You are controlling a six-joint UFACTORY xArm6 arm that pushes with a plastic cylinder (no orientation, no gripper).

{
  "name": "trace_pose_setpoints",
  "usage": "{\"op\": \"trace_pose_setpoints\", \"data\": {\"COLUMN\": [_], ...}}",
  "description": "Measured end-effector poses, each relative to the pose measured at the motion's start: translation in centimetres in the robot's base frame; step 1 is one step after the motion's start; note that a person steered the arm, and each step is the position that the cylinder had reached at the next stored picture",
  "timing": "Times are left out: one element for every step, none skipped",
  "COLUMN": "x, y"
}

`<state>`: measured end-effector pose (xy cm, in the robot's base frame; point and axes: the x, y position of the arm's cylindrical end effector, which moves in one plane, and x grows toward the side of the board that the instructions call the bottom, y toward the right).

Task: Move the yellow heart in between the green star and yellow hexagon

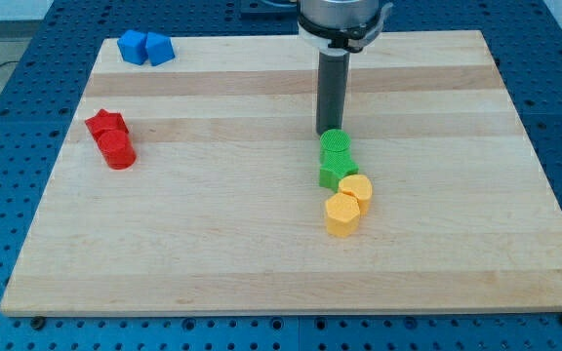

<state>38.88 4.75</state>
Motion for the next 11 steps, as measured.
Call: {"op": "trace_pose_setpoints", "data": {"x": [-0.5, 1.7, 7.1, 11.0, 11.6, 11.6, 11.6, 11.6, 11.6, 11.6, 11.6], "y": [4.0, 11.5, 14.2, 14.2, 13.3, 11.2, 8.1, 5.4, 3.6, 3.0, 5.3]}}
